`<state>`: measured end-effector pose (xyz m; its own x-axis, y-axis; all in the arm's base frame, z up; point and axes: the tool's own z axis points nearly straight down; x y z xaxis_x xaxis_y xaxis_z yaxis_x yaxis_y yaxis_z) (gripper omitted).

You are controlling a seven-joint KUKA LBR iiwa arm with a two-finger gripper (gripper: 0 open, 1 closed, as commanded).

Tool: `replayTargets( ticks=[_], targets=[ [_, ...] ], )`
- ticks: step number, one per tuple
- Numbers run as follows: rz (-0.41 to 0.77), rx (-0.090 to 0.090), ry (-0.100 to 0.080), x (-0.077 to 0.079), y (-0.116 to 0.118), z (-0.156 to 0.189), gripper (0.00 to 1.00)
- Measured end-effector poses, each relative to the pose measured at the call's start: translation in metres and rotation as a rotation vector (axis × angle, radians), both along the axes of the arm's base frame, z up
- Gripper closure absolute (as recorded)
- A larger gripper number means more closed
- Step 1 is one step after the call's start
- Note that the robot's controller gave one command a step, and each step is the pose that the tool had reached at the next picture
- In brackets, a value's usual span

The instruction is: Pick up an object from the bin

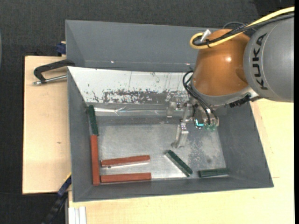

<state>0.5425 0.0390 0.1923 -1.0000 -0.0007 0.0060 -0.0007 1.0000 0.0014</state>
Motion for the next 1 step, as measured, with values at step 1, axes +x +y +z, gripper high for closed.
replayTargets(
  ticks=[1],
  targets=[
    [-0.001, 0.000, -0.007, 0.0016, -0.0001, 0.0035, 0.00]
  ],
)
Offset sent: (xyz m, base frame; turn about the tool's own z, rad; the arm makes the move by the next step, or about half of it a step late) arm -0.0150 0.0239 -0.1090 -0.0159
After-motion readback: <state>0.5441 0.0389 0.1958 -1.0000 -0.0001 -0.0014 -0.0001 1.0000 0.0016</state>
